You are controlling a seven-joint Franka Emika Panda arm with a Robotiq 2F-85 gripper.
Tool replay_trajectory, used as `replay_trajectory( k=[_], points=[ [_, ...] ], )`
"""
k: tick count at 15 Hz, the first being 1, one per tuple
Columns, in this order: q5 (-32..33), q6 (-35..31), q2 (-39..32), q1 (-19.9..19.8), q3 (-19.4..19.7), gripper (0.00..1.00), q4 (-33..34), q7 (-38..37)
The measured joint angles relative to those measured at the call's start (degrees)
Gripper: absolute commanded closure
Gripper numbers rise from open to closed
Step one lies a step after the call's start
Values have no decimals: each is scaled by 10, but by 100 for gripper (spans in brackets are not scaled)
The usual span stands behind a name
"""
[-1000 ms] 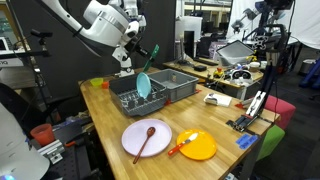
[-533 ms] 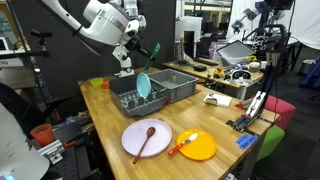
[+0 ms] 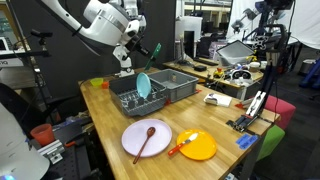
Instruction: Take the green plate out of the dish rack
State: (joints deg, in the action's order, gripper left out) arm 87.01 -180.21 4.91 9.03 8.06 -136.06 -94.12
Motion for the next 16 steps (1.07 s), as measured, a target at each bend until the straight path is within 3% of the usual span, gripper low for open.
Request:
replay_trajectory(
  k=[9, 16],
  points=[
    [-65, -6, -23, -26, 72, 98, -29, -59],
    [-120, -5, -89, -29, 99, 98, -15, -85]
  ],
)
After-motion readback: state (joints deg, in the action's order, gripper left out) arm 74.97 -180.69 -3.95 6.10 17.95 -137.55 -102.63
